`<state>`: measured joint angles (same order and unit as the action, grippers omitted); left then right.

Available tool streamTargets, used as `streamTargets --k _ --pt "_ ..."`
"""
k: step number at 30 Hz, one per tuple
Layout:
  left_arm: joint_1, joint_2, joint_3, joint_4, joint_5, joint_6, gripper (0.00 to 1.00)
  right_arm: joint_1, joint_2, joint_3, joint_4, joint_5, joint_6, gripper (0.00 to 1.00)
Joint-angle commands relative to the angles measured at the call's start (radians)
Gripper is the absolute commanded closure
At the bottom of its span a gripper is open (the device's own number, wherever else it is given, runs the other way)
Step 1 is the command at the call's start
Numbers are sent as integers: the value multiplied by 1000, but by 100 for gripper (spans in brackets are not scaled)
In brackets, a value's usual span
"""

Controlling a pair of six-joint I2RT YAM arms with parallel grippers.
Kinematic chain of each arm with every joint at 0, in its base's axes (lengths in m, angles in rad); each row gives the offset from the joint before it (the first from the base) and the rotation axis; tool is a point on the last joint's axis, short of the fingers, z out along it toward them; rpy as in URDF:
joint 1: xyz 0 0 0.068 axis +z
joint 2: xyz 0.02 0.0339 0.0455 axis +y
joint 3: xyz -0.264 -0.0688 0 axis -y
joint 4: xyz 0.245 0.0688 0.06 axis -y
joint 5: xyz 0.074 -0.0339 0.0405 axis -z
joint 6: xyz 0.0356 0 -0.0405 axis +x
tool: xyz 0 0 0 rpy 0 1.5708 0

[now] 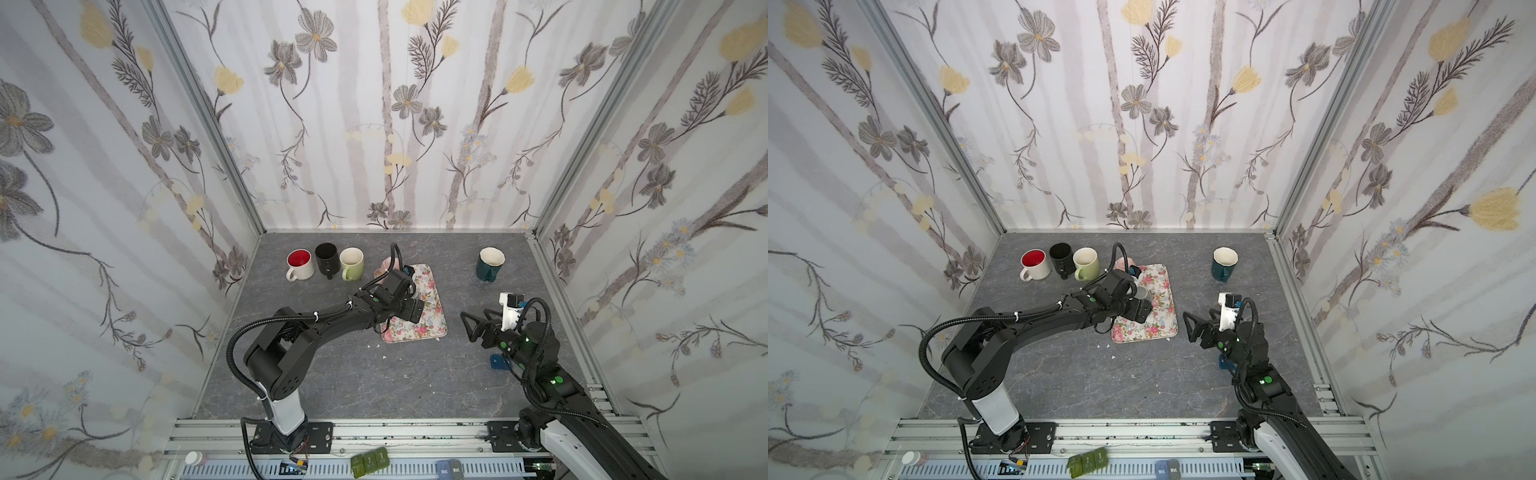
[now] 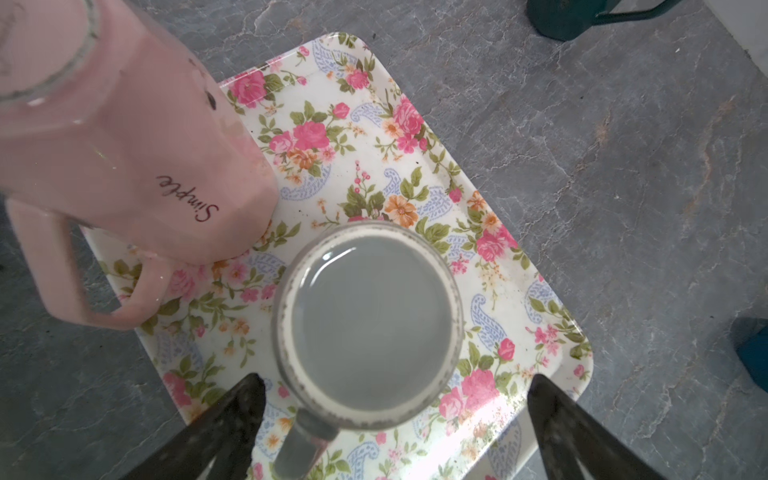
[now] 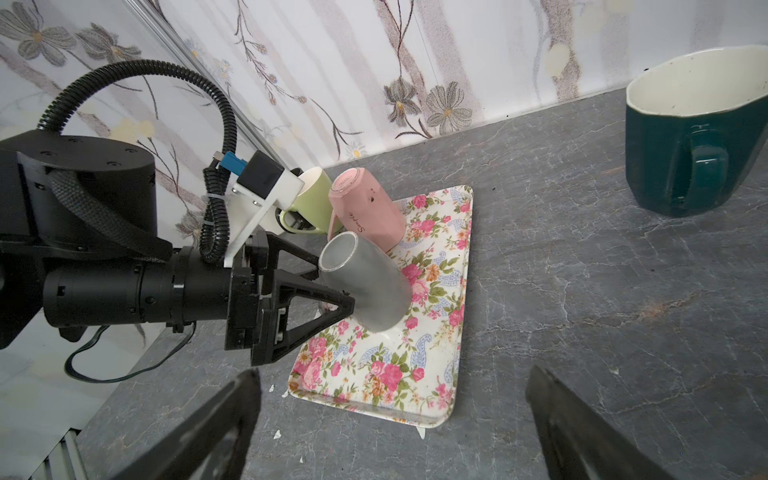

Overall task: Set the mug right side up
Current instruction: 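Lower the left gripper around the upside-down grey mug on the tray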

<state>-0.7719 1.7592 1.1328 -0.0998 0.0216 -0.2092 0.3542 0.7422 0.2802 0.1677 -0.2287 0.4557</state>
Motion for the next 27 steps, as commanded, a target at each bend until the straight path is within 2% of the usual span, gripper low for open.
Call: streamTargets --k 1,8,11,18,22,27 --pt "-18 4 10 22 20 -42 0 0 -17 -12 -14 9 18 0" --pt "-52 14 19 6 36 -67 0 0 -50 -26 -26 2 36 0" --pt "-51 -4 25 -21 -5 -76 0 -1 -62 -31 -33 3 38 0" --pt "-50 -10 61 -108 -81 -45 0 -1 -64 -52 -16 -14 59 0" --pt "-51 -28 79 -147 -124 18 0 -4 -57 -27 -51 -3 59 0" --pt "-52 -35 41 -103 -106 43 1 -4 -66 -74 -4 -14 87 0"
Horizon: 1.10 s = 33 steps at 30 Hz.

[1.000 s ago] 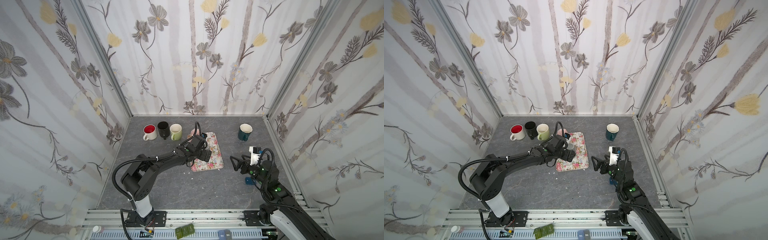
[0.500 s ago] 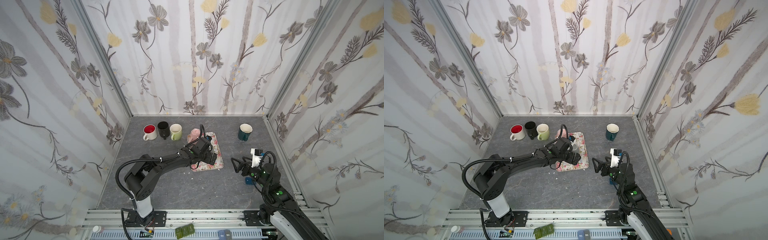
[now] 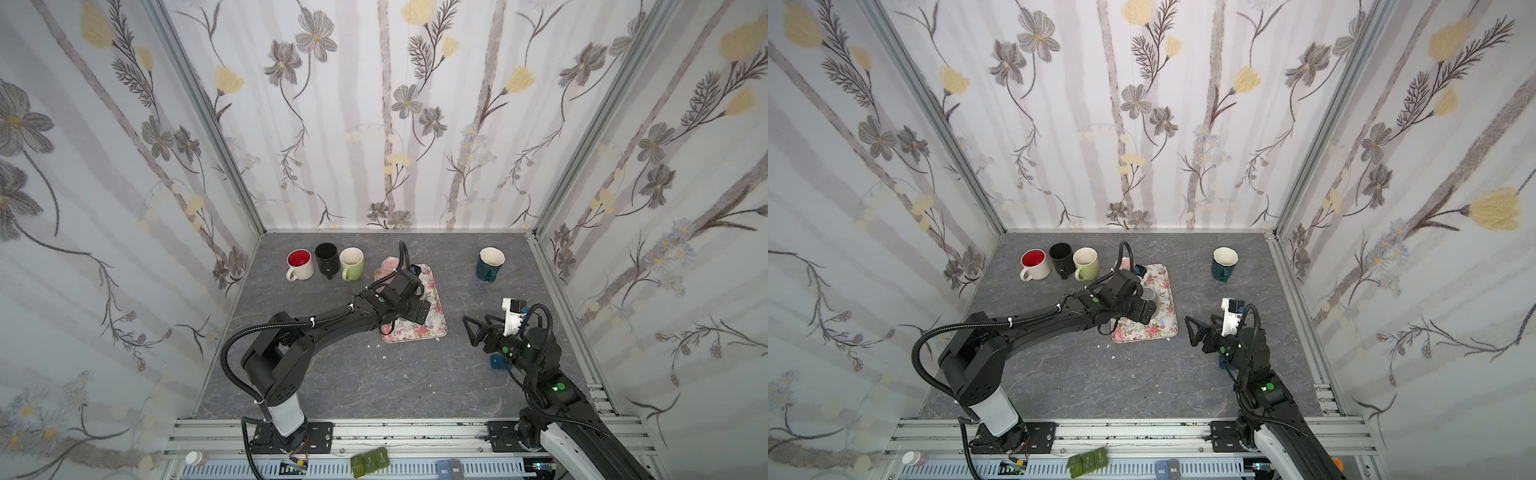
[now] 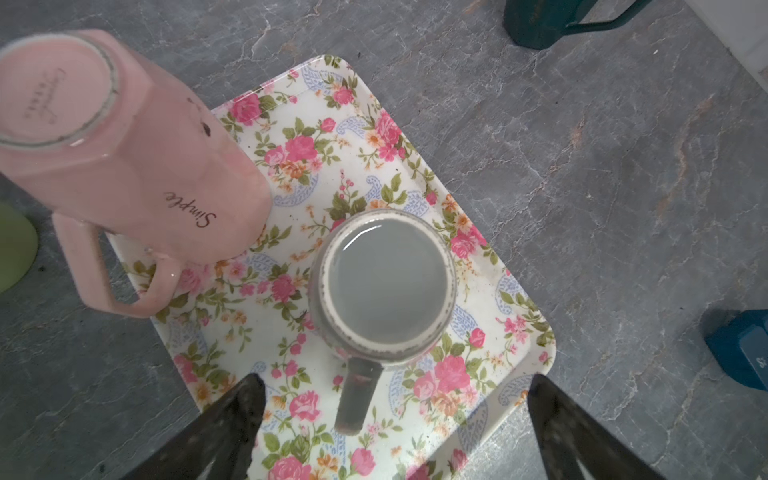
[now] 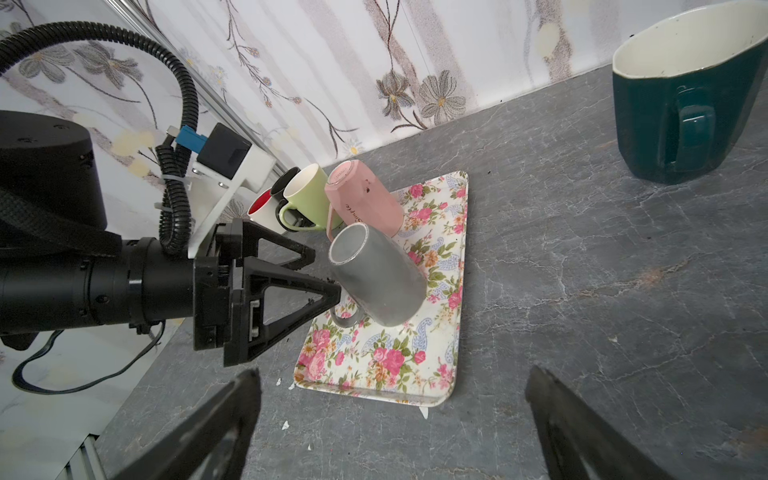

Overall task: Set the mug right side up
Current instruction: 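Lower the left gripper around the upside-down grey mug on the tray, then close the left gripper on the grey mug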

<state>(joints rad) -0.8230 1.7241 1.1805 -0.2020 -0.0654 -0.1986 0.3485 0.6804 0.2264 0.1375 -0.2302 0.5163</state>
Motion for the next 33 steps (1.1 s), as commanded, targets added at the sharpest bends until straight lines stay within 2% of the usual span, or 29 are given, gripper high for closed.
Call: streamTargets --k 1,3,6,8,9,12,15,19,27,30,33 --pt "0 5 -4 -9 -14 34 2 -1 -10 -38 45 -10 37 0" --pt "0 3 -16 -9 -11 49 7 -11 -17 -30 28 -3 50 0" --pt "1 -13 -59 28 -64 65 15 -13 -23 -14 -12 -19 45 0" --pt "2 -11 -66 41 -59 88 34 -13 -34 -22 -9 -35 43 0" --pt "3 -4 -62 46 -64 91 38 -13 -41 -35 0 -35 55 0" --pt "3 27 -31 31 -63 107 38 -13 -58 -49 19 -33 87 0" --pt "3 59 5 21 -51 139 45 -13 -79 -47 16 -33 90 0" --pt "2 101 66 -28 -50 141 47 -14 -97 -22 -29 -15 64 0" --pt "0 124 86 -55 -27 101 47 -16 -104 14 -83 5 22 0" --pt "-1 133 82 -75 -41 90 50 -19 -106 23 -88 5 21 0" --pt "-1 138 81 -79 -44 80 58 -19 -103 35 -94 -7 17 0"
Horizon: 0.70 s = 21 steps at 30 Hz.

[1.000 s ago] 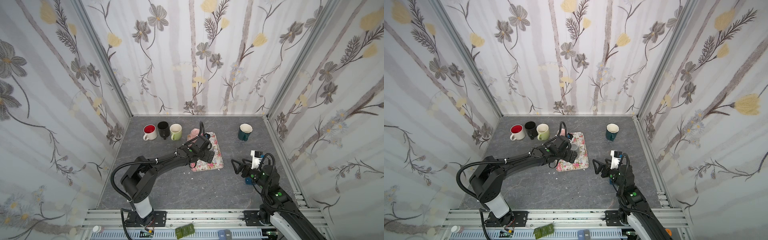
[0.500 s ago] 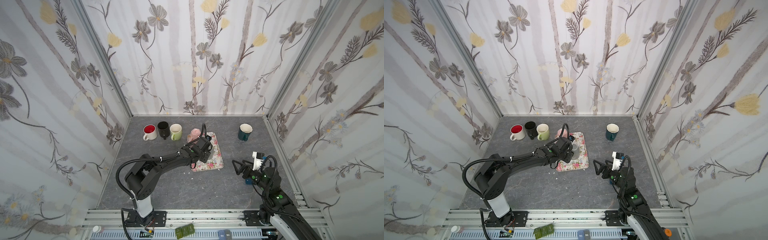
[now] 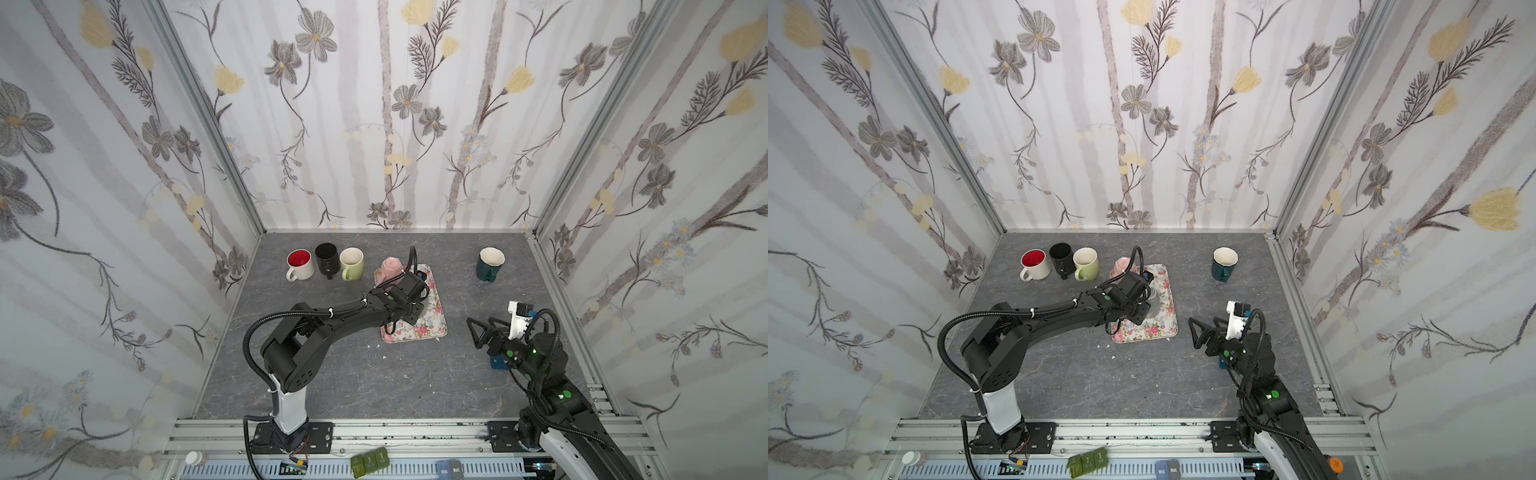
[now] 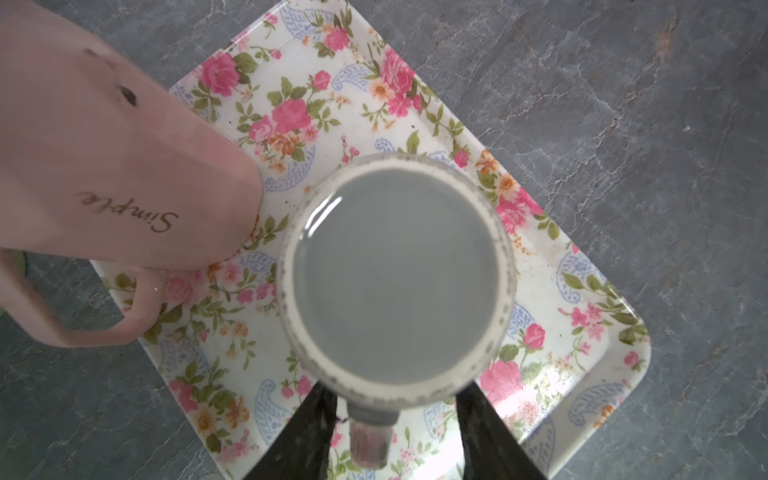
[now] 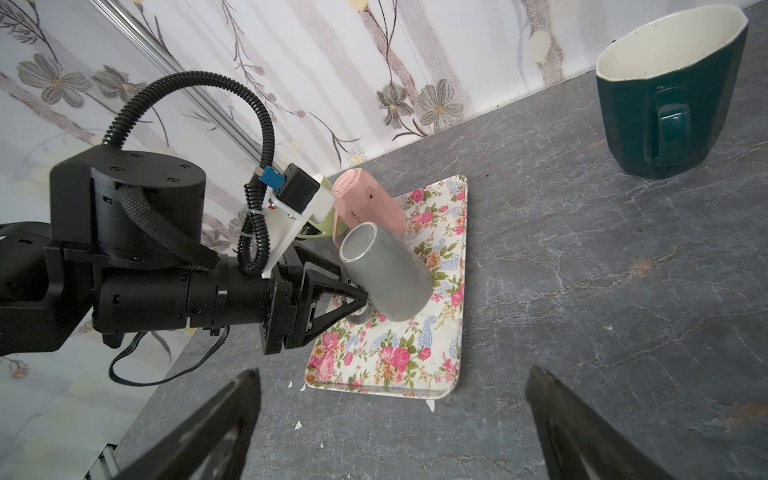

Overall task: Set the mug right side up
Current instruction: 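Close the left gripper on the grey mug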

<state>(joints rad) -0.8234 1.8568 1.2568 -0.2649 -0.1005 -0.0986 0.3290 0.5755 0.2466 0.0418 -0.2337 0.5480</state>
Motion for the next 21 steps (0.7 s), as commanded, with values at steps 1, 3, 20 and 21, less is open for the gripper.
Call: streamTargets --k 1,3,20,21 --pt "1 8 1 -9 -6 -24 58 -1 1 13 1 -5 -13 0" --pt "1 16 7 -15 -4 -35 62 -1 -9 -13 17 -9 0 0" --pt "-2 88 123 -135 -75 -29 80 -7 -52 -76 30 9 27 0" --pt "-3 92 133 -143 -77 -30 80 -7 -57 -77 29 7 27 0"
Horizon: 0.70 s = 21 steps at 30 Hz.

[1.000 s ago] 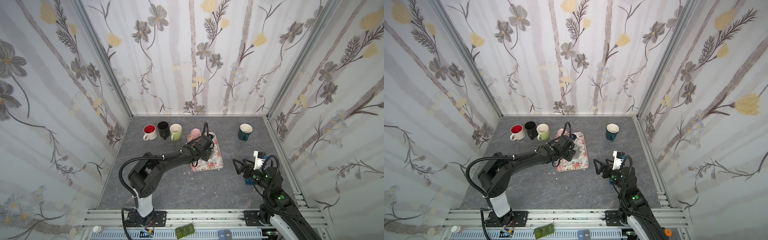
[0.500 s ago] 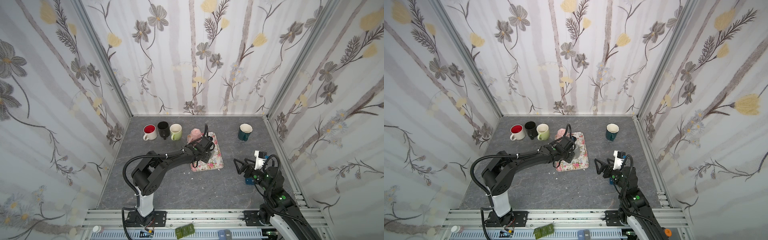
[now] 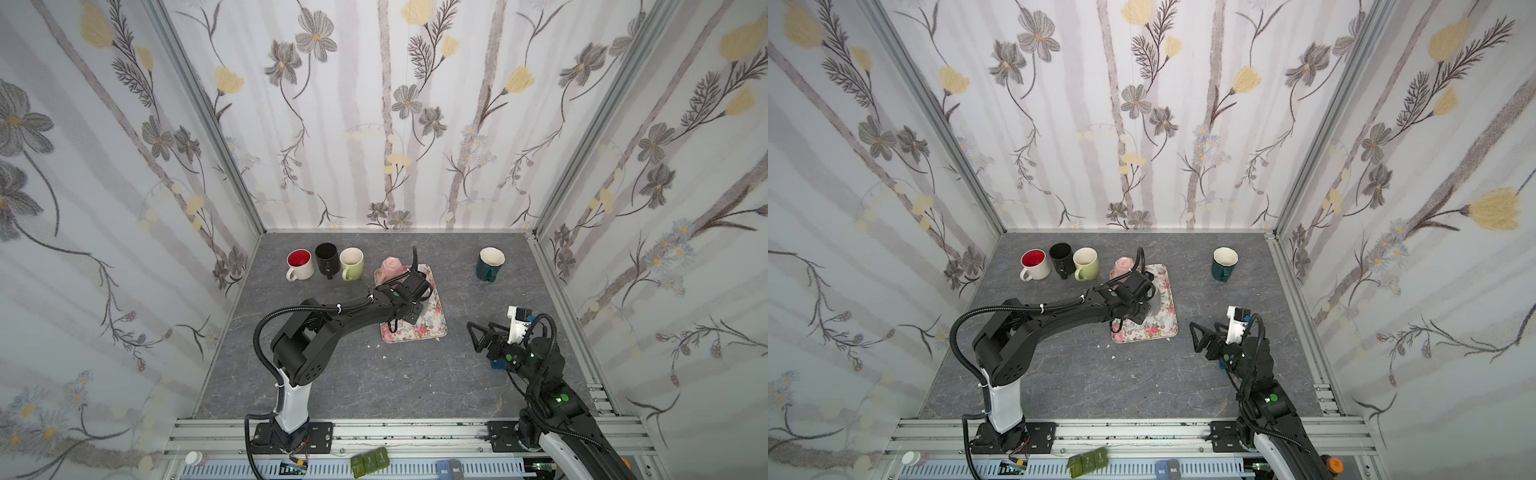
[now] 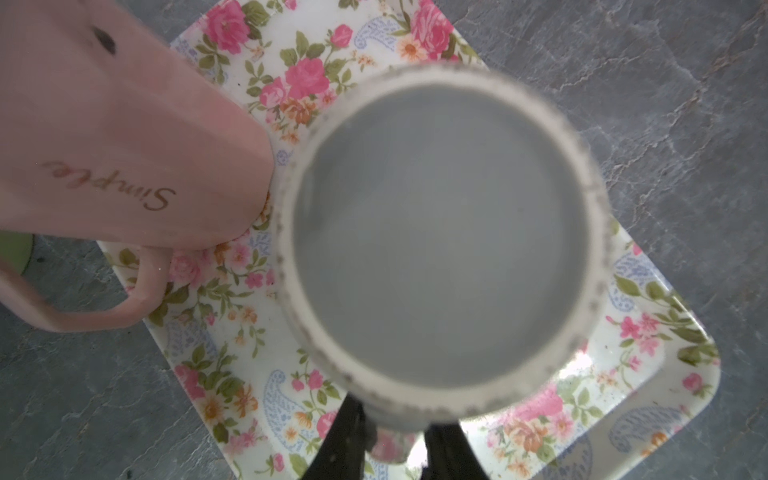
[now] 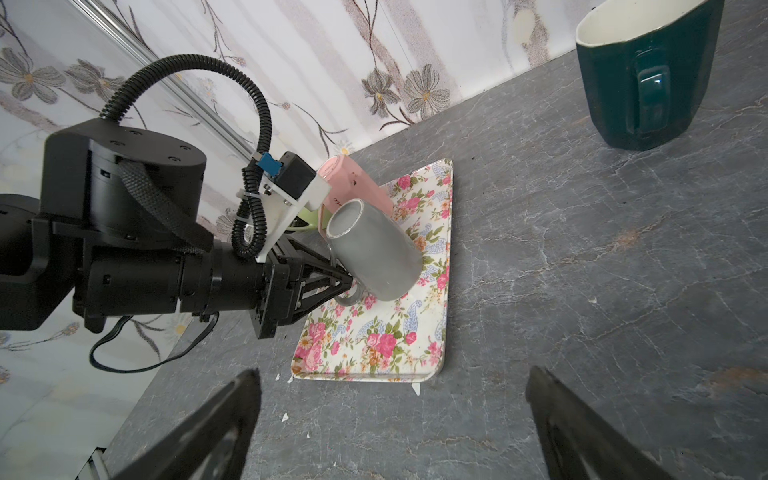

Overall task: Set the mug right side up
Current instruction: 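Close the left gripper on the grey mug, then lift the grey mug off the tray with the left gripper, tilting it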

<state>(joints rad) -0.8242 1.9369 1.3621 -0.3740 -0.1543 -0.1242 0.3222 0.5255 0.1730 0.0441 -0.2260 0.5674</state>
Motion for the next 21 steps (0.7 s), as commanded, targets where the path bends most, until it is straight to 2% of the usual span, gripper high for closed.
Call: streamTargets --k 1,17,21 --pt "-2 15 35 -37 -25 -2 80 0 -10 -2 24 -1 7 0" --pt "-15 97 176 -160 -75 25 83 -2 -7 -28 37 -10 5 0" --pt "-20 113 197 -179 -80 32 87 -2 -9 -28 43 -9 2 0"
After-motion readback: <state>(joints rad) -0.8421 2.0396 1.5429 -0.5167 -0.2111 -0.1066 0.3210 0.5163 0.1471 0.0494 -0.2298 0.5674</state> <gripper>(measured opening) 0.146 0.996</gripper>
